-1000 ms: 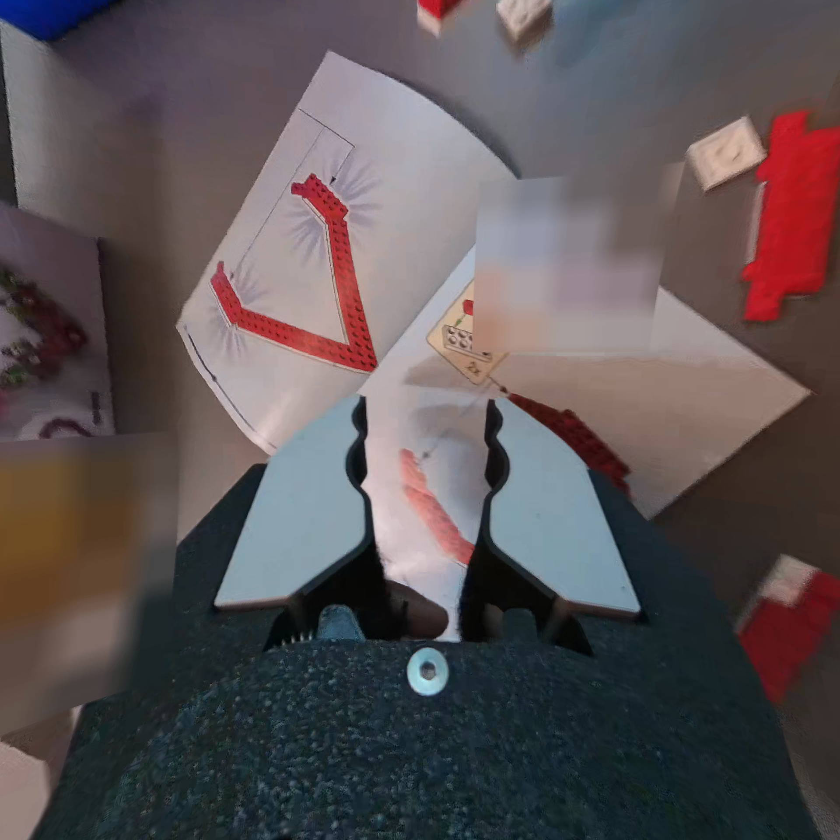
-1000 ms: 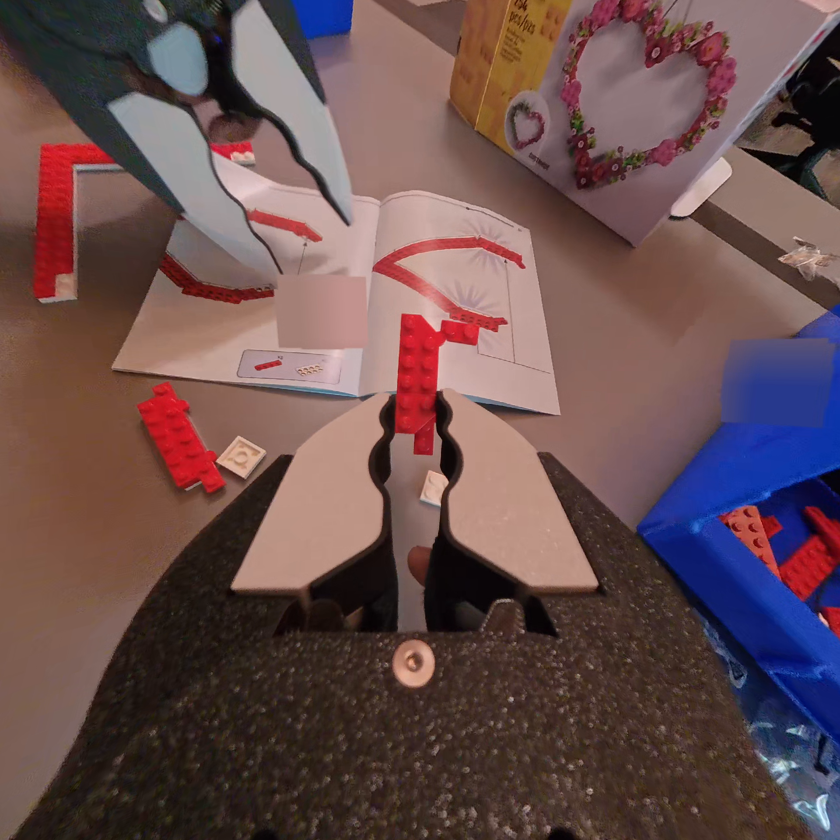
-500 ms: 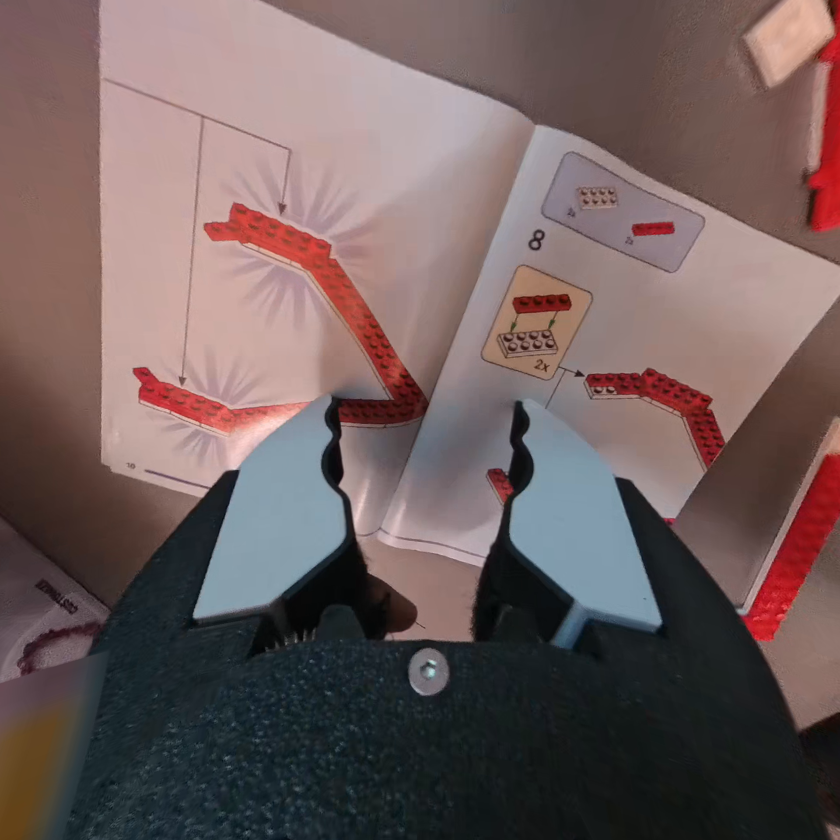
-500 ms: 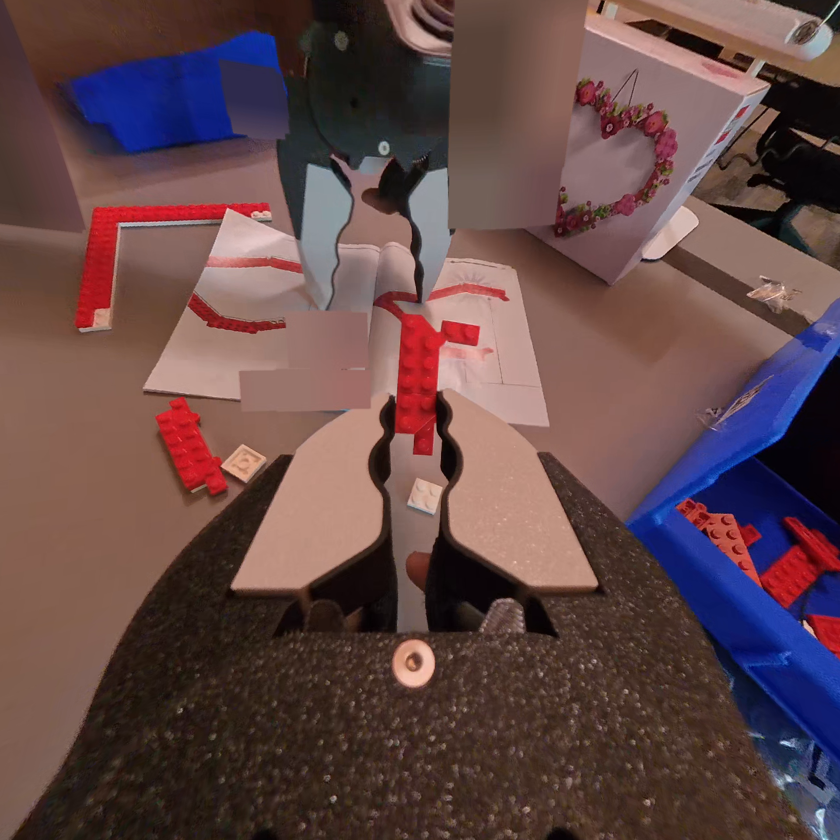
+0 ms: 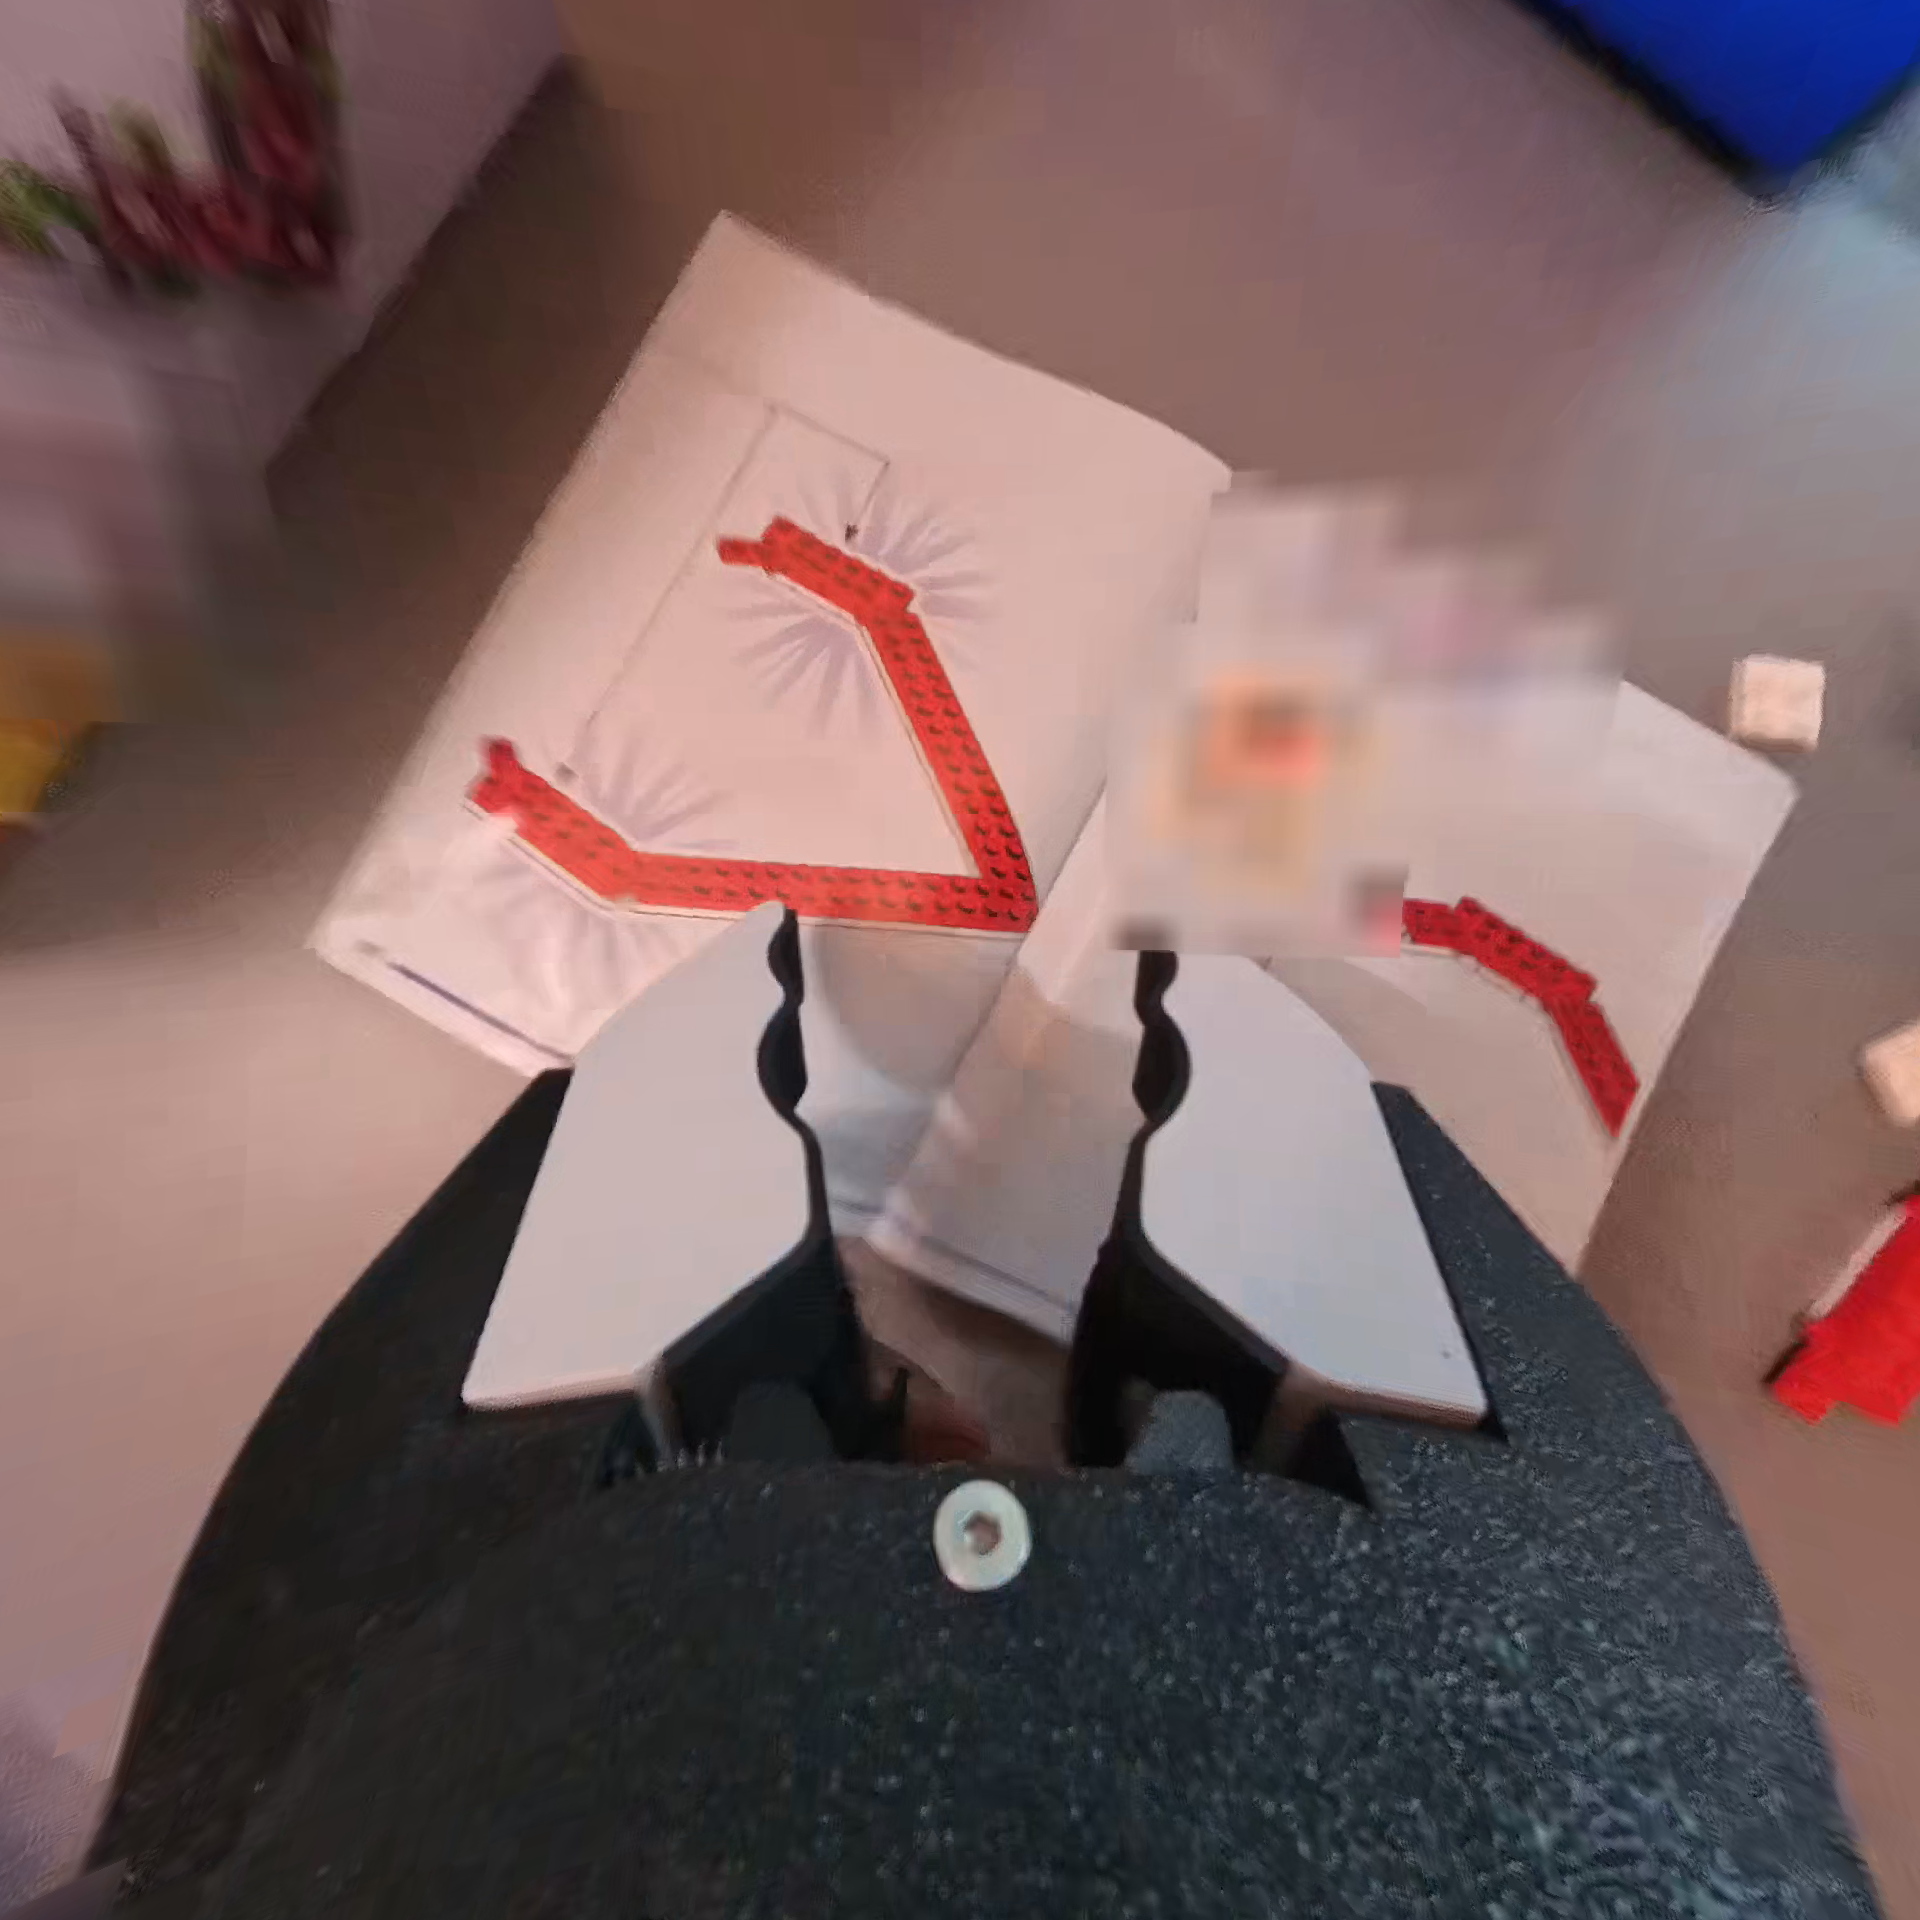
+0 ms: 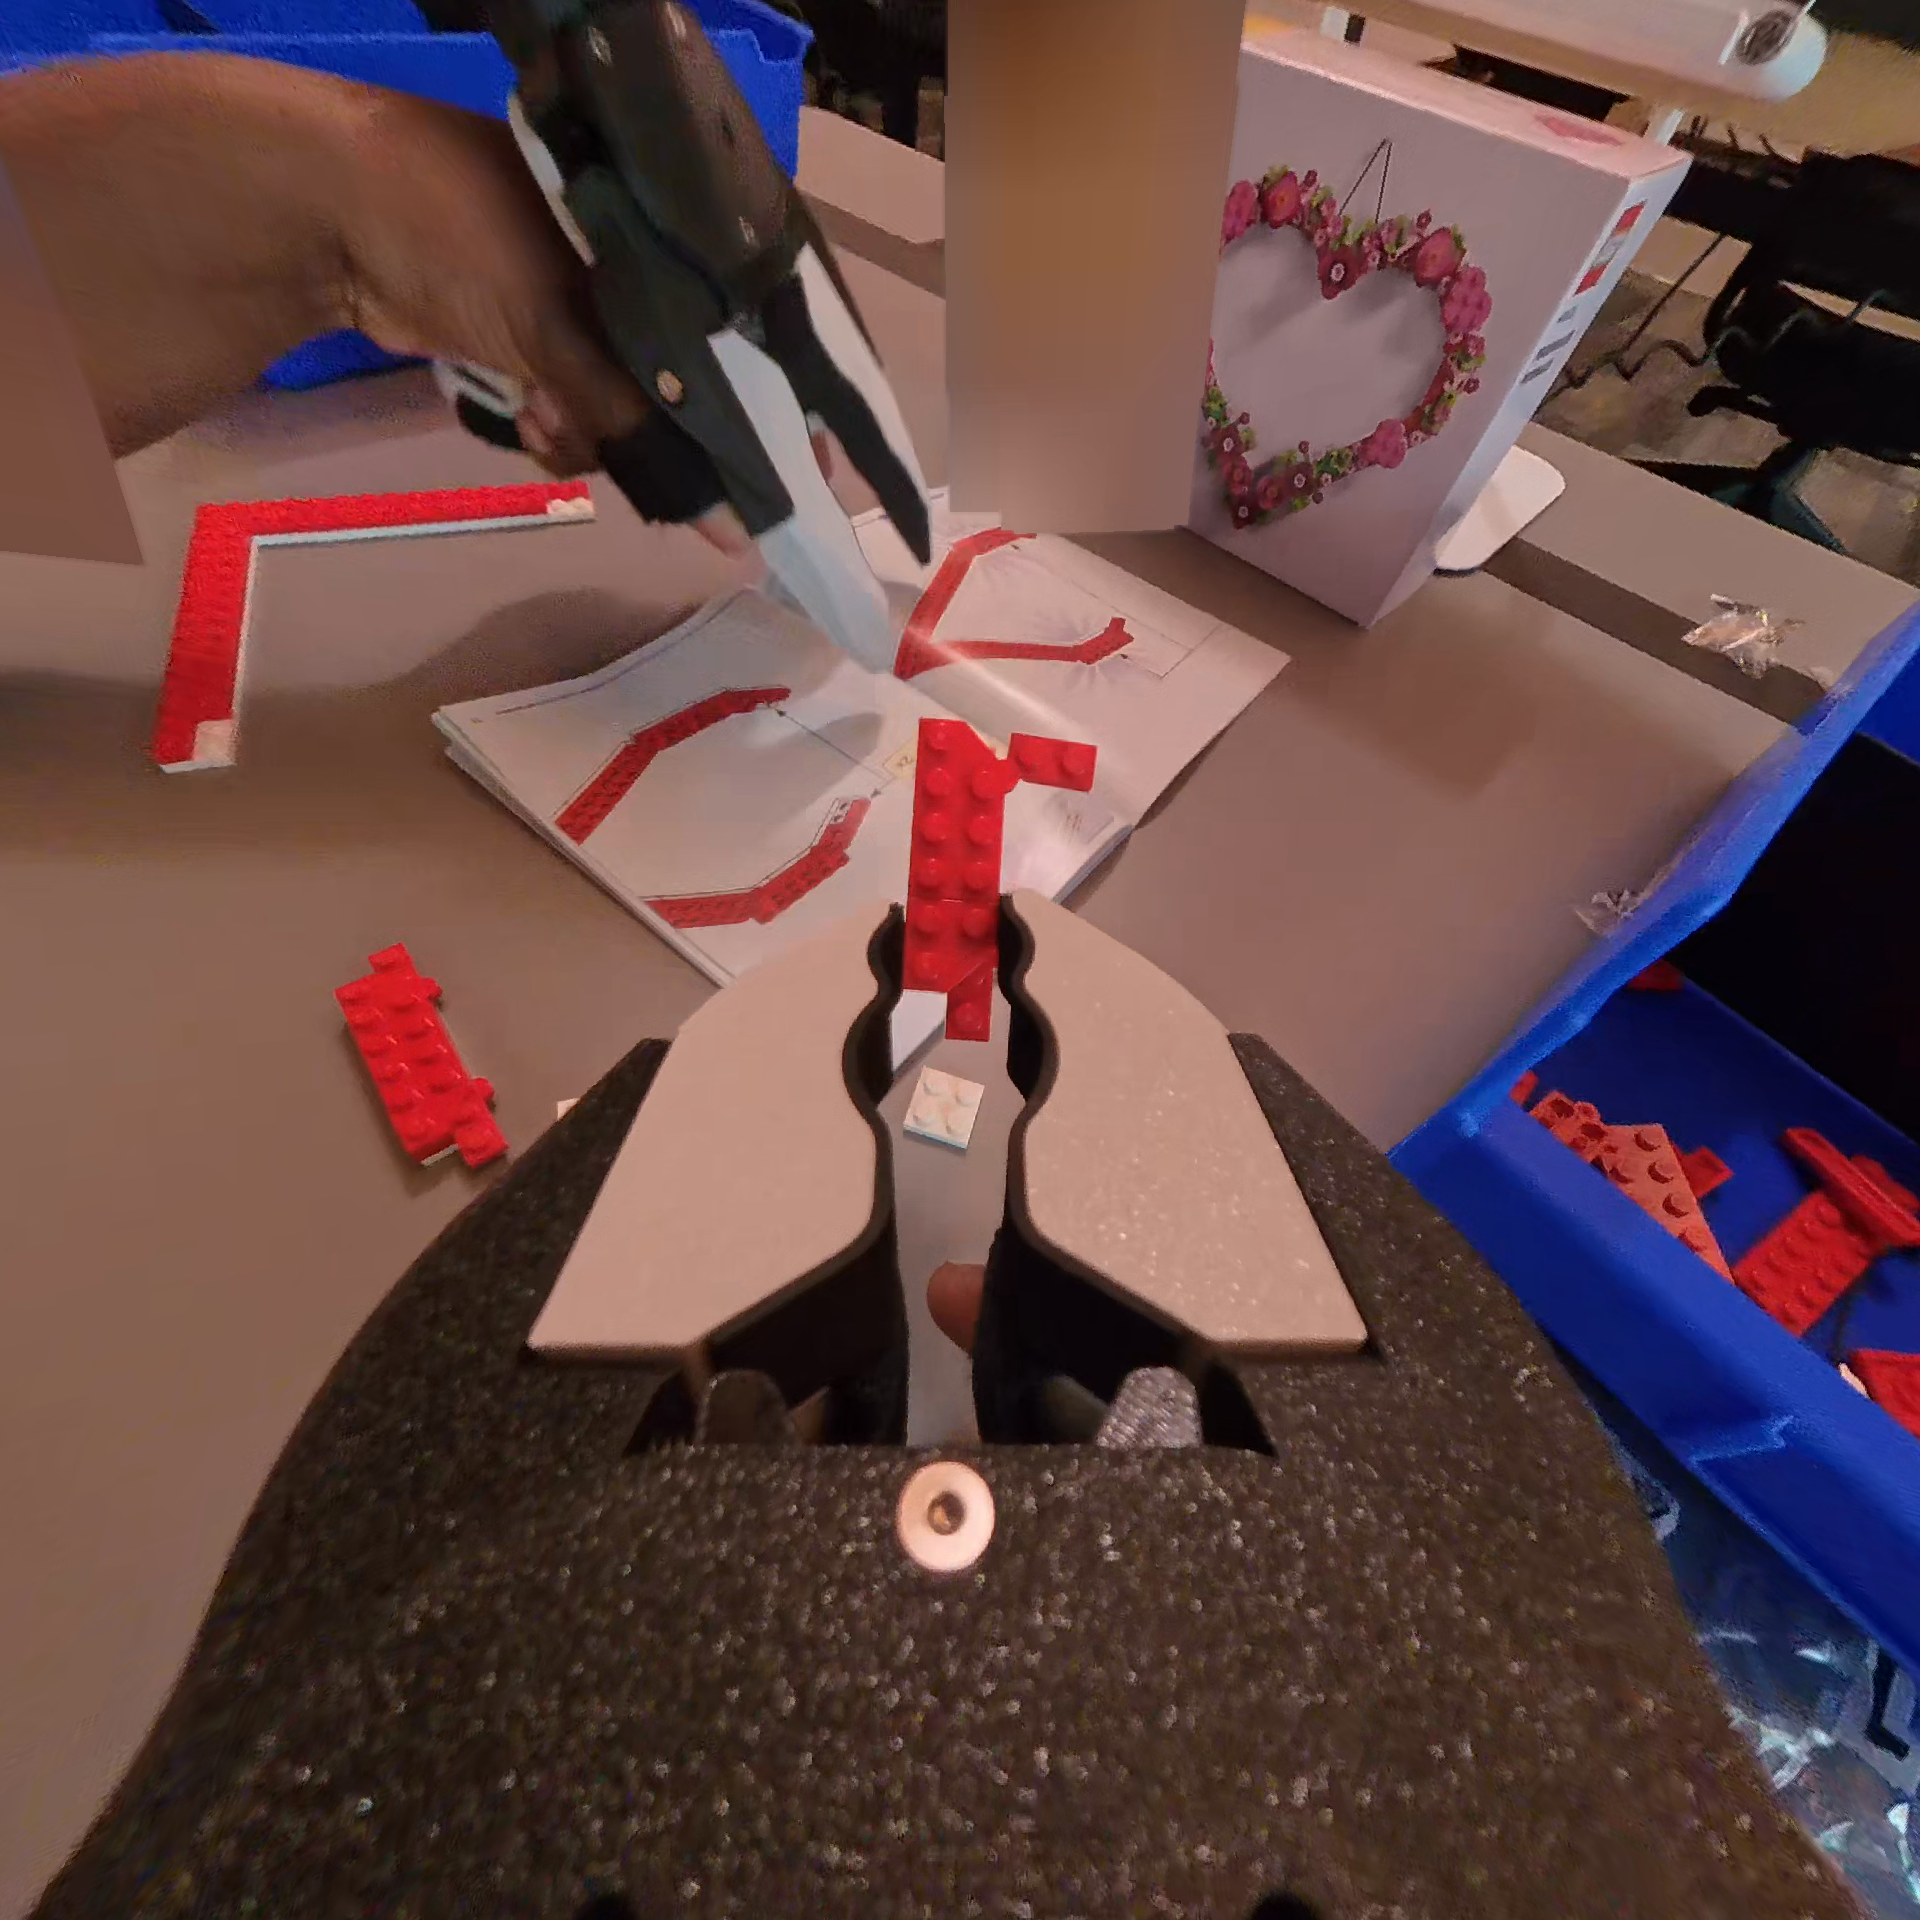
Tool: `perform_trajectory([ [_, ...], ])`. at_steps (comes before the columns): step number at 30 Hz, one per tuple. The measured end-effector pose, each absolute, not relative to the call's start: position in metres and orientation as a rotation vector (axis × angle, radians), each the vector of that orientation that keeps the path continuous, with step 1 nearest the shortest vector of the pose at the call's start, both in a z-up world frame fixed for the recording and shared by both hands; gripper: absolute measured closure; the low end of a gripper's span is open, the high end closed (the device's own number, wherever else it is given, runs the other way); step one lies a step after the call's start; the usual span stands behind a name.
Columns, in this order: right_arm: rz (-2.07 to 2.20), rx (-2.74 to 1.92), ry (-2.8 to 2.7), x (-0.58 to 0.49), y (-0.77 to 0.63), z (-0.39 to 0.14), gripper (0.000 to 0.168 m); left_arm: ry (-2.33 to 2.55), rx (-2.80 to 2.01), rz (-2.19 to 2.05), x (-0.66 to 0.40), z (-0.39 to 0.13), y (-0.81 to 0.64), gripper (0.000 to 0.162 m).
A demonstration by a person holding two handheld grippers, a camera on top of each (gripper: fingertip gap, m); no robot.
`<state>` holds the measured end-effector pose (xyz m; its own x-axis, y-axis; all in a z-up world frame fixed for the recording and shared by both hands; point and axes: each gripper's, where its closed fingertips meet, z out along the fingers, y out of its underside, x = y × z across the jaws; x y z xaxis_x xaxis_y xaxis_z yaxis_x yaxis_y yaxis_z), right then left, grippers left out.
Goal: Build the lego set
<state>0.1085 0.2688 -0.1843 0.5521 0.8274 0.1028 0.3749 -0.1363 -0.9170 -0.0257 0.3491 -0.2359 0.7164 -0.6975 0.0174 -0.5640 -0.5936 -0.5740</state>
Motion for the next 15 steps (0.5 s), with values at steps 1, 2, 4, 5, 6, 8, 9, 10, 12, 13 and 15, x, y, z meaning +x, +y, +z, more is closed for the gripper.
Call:
perform_trajectory([
  [1, 0.547, -1.724, -1.008, 0.109, 0.268, -0.182, 0.152, 1.069, -2.296, -0.289, -0.028, -0.224, 0.35, 0.102],
  [2, 0.555, -1.716, -1.005, 0.11, 0.268, -0.18, 0.151, 1.252, -2.195, -0.276, -0.026, -0.213, 0.345, 0.104],
  [4, 0.574, -1.705, -0.988, 0.112, 0.269, -0.177, 0.151, 1.665, -1.941, -0.242, -0.02, -0.203, 0.33, 0.089],
  [5, 0.586, -1.699, -0.977, 0.112, 0.27, -0.175, 0.151, 1.843, -1.833, -0.196, -0.02, -0.206, 0.326, 0.085],
  [6, 0.595, -1.691, -0.967, 0.112, 0.27, -0.172, 0.152, 1.975, -1.765, -0.119, -0.024, -0.213, 0.33, 0.083],
  [8, 0.601, -1.668, -0.956, 0.111, 0.268, -0.167, 0.151, 2.177, -1.757, -0.008, -0.036, -0.235, 0.341, 0.076],
  [9, 0.599, -1.655, -0.955, 0.11, 0.266, -0.164, 0.151, 2.247, -1.777, -0.033, -0.038, -0.246, 0.342, 0.075],
  [10, 0.594, -1.644, -0.957, 0.11, 0.264, -0.163, 0.151, 2.274, -1.798, -0.154, -0.033, -0.25, 0.338, 0.079],
  [12, 0.567, -1.635, -0.962, 0.112, 0.26, -0.162, 0.152, 2.233, -1.93, -0.31, -0.029, -0.256, 0.336, 0.082],
  [13, 0.548, -1.64, -0.965, 0.114, 0.259, -0.163, 0.152, 2.141, -2.038, -0.322, -0.028, -0.255, 0.34, 0.09],
  [15, 0.504, -1.66, -0.966, 0.12, 0.259, -0.166, 0.151, 2.022, -2.135, -0.29, -0.026, -0.255, 0.342, 0.094],
])
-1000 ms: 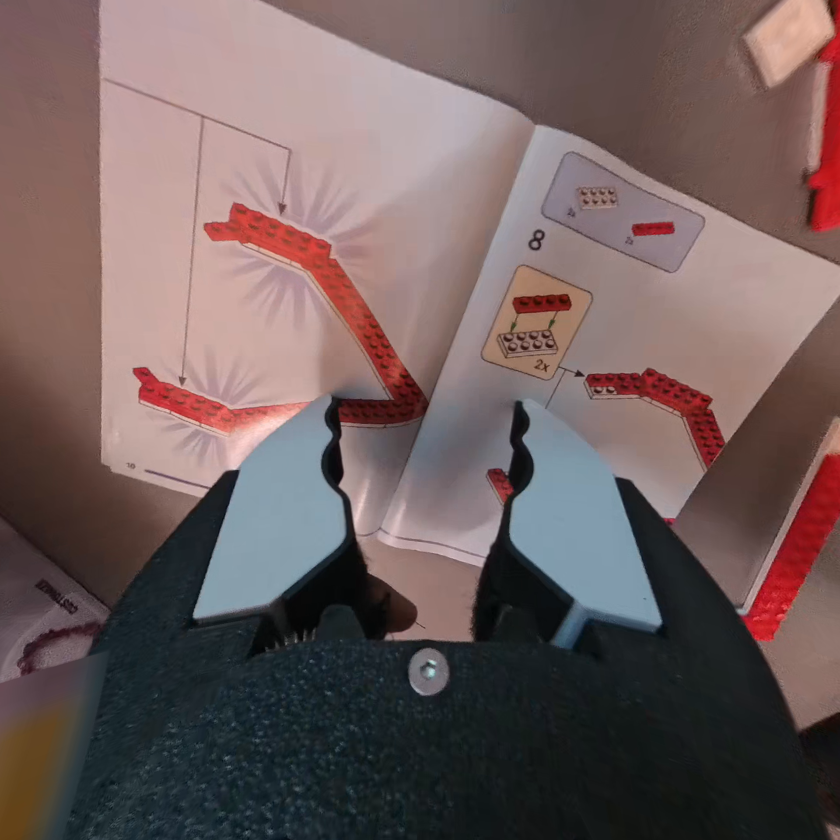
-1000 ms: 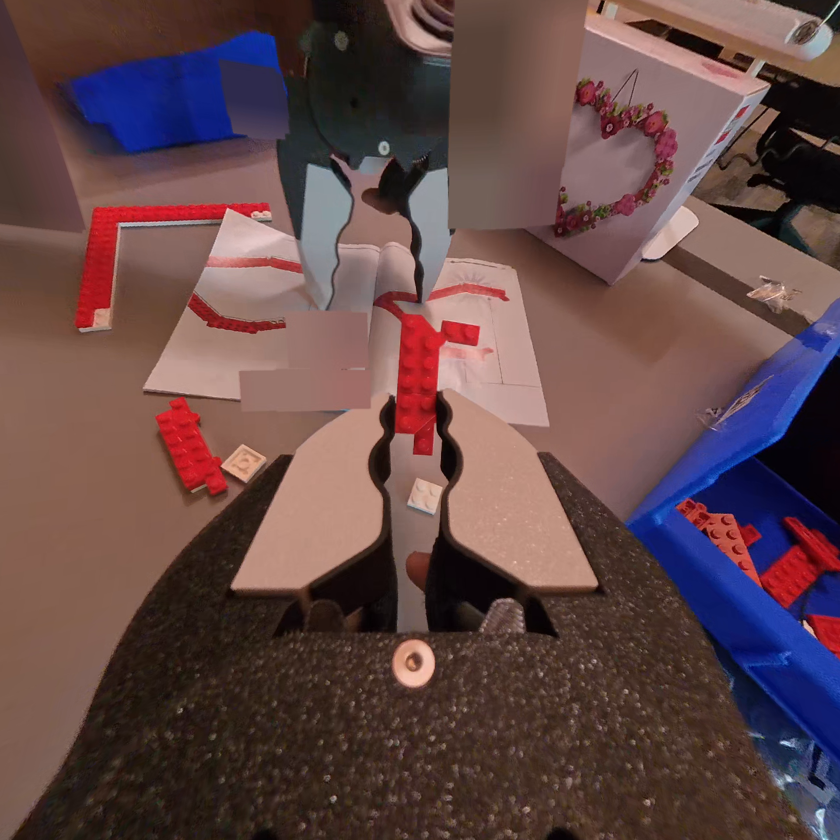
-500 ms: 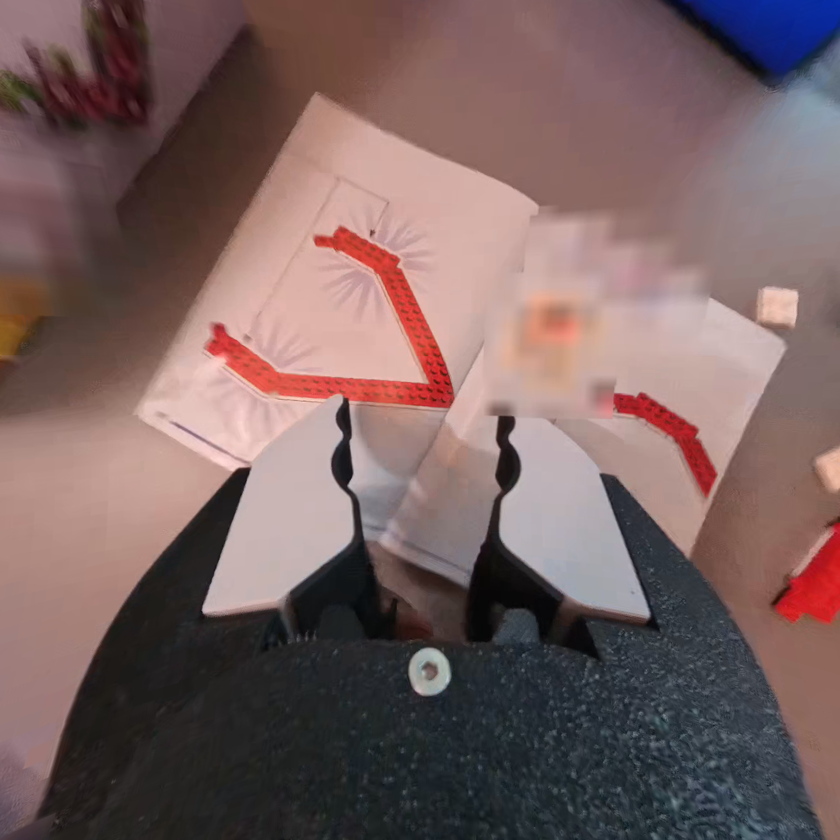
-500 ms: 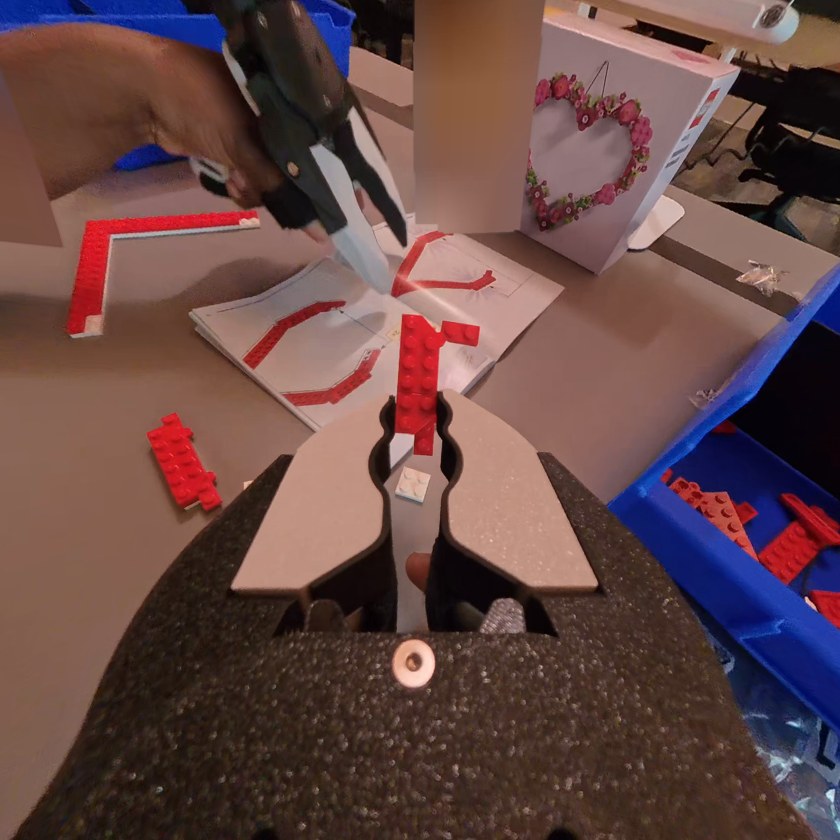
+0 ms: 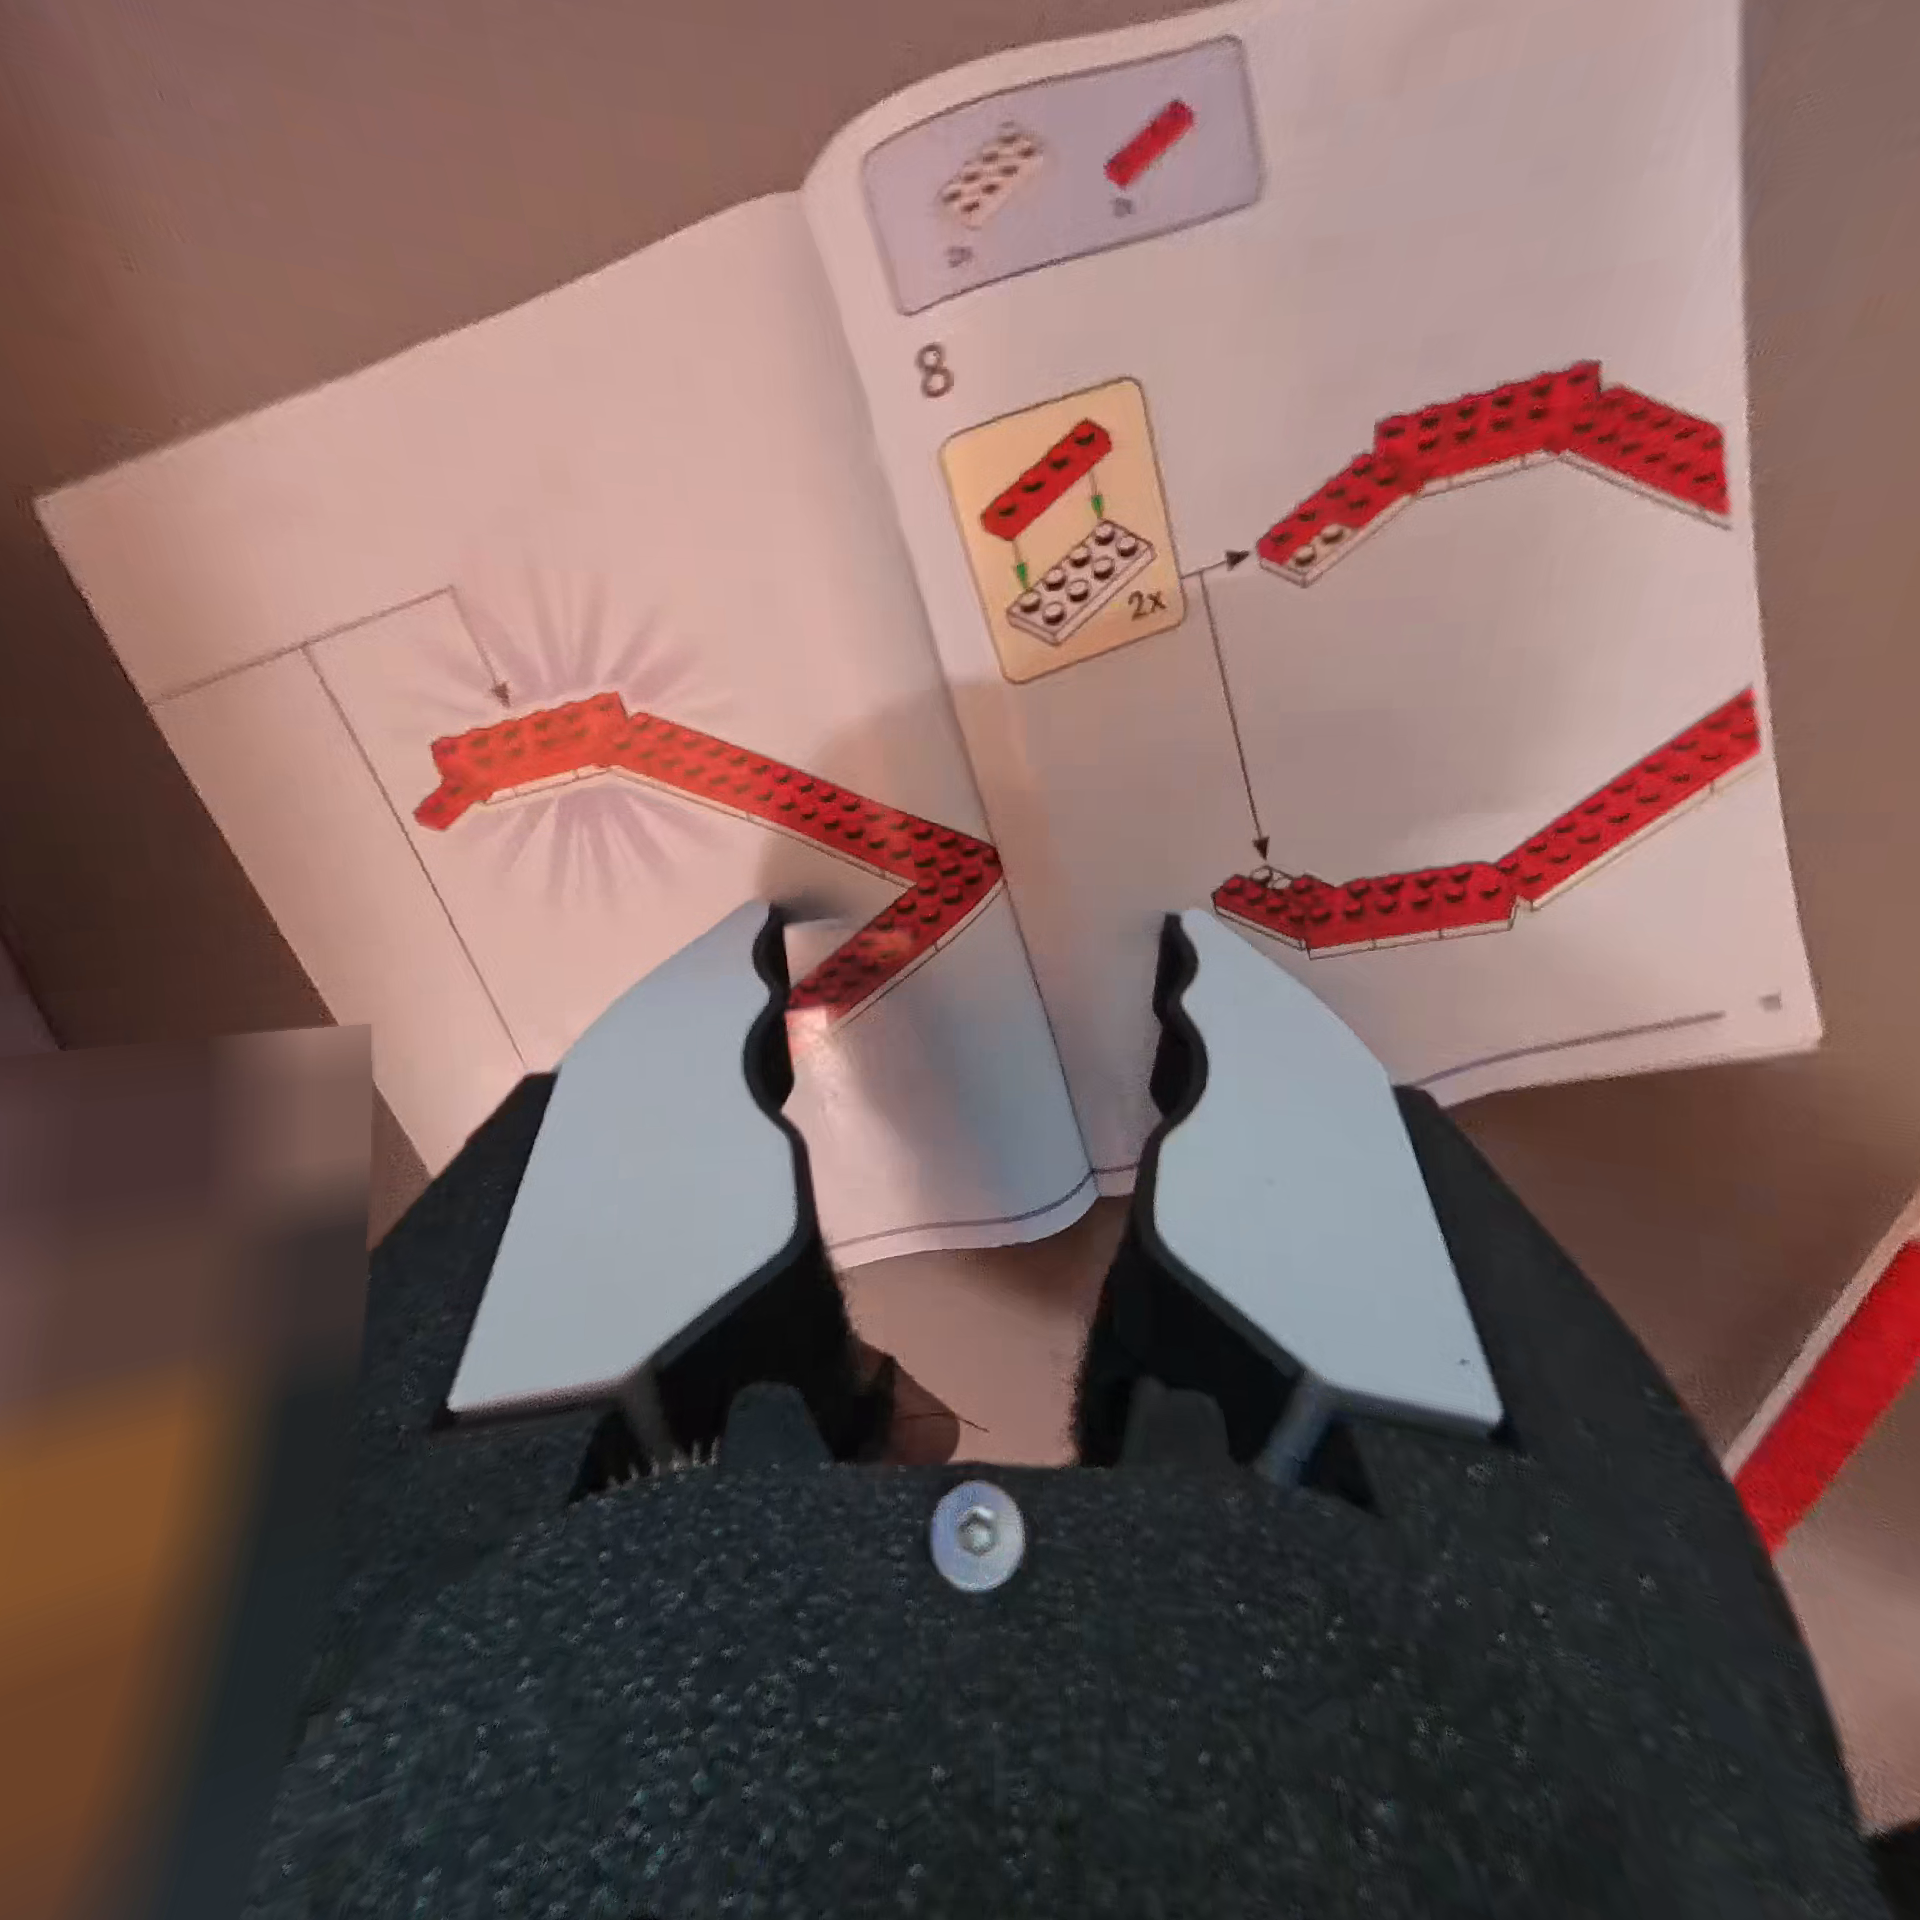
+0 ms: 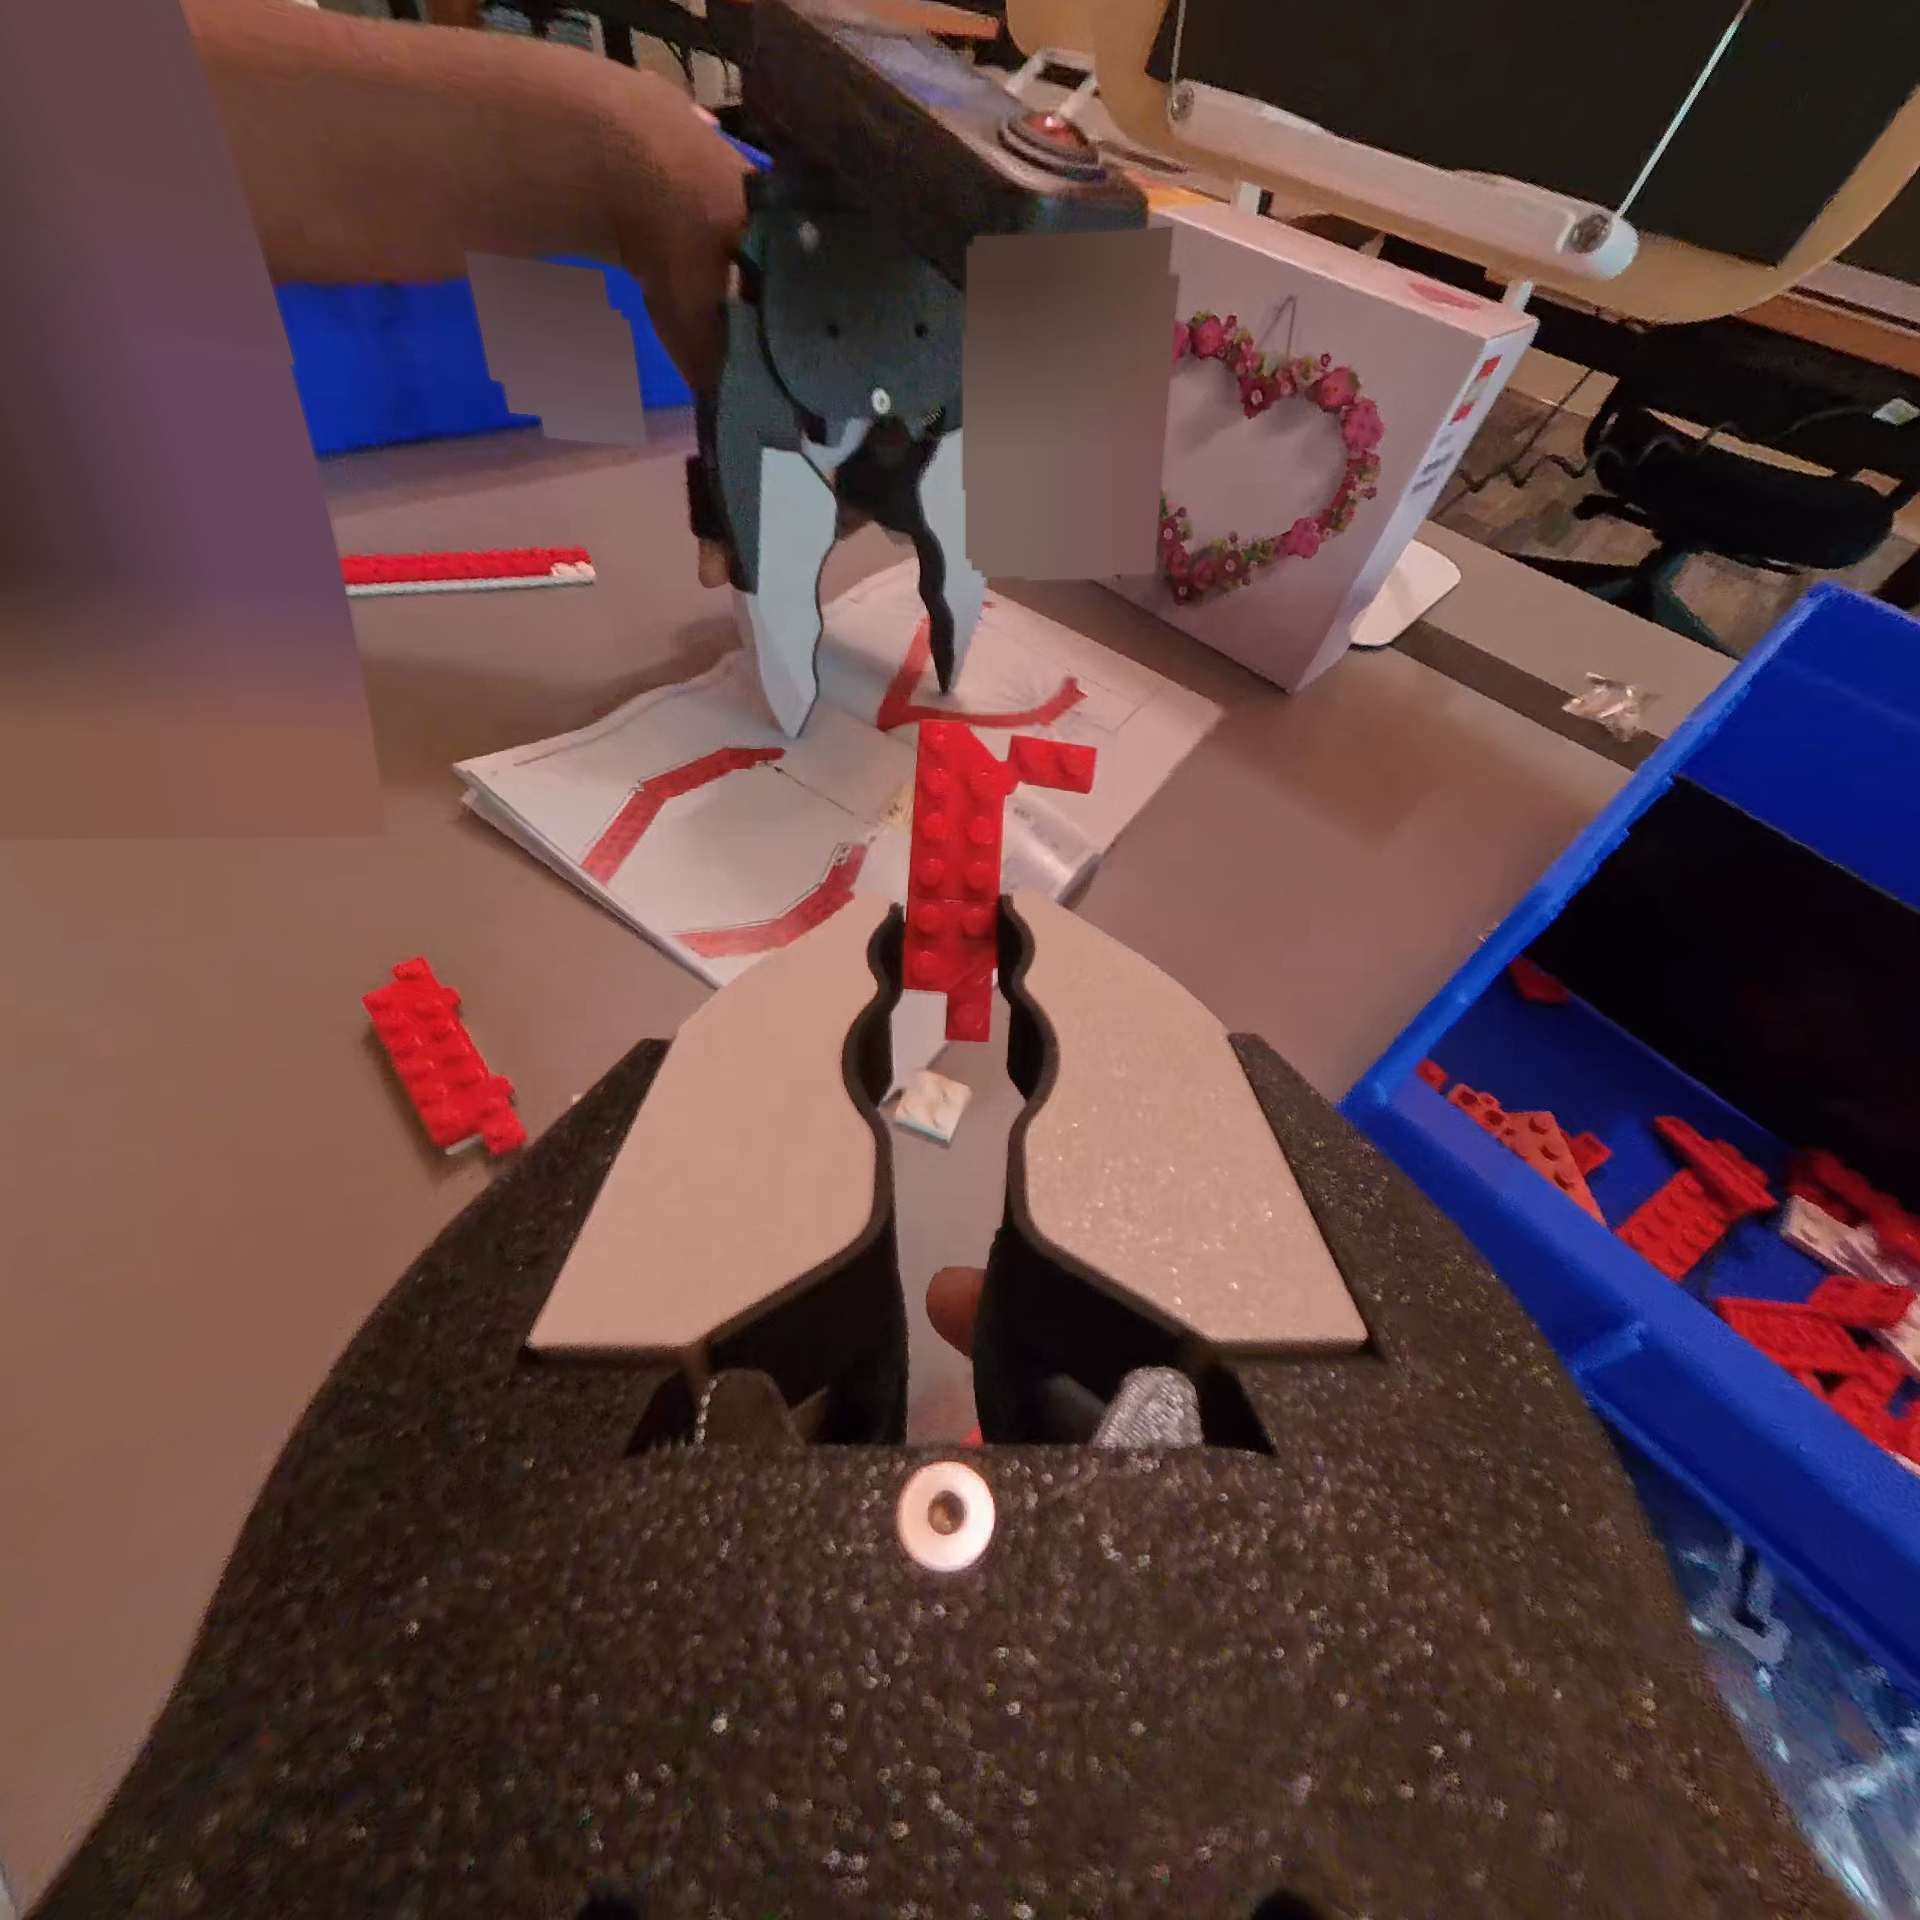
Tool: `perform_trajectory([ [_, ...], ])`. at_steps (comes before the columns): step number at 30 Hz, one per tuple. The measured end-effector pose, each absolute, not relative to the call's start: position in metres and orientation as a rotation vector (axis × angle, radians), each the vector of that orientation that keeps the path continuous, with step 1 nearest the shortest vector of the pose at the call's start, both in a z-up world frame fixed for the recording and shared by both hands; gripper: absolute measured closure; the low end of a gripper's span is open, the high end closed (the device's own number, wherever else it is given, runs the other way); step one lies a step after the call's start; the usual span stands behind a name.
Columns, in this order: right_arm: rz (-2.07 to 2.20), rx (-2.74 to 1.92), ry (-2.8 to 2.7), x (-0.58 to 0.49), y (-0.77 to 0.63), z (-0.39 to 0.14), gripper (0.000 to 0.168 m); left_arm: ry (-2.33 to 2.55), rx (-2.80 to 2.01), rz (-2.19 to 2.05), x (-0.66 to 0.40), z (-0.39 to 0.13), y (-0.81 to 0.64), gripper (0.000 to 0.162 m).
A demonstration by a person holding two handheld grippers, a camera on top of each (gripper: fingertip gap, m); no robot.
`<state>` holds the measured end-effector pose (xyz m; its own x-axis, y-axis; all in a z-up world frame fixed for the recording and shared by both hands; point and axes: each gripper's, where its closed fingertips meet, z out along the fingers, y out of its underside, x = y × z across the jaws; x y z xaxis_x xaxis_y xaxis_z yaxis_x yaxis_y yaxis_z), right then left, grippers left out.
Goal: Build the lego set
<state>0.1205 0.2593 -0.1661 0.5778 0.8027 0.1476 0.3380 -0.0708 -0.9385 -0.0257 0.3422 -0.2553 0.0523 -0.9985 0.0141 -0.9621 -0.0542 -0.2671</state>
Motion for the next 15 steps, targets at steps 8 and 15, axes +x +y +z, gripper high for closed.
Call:
perform_trajectory([
  [8, 0.58, -1.836, -0.912, 0.118, 0.267, -0.195, 0.152, 0.68, -2.421, -0.242, -0.046, -0.253, 0.35, 0.094],
  [15, 0.559, -2.138, -1.043, 0.124, 0.256, -0.237, 0.152, 0.604, -2.104, -0.39, -0.049, -0.177, 0.323, 0.109],
])
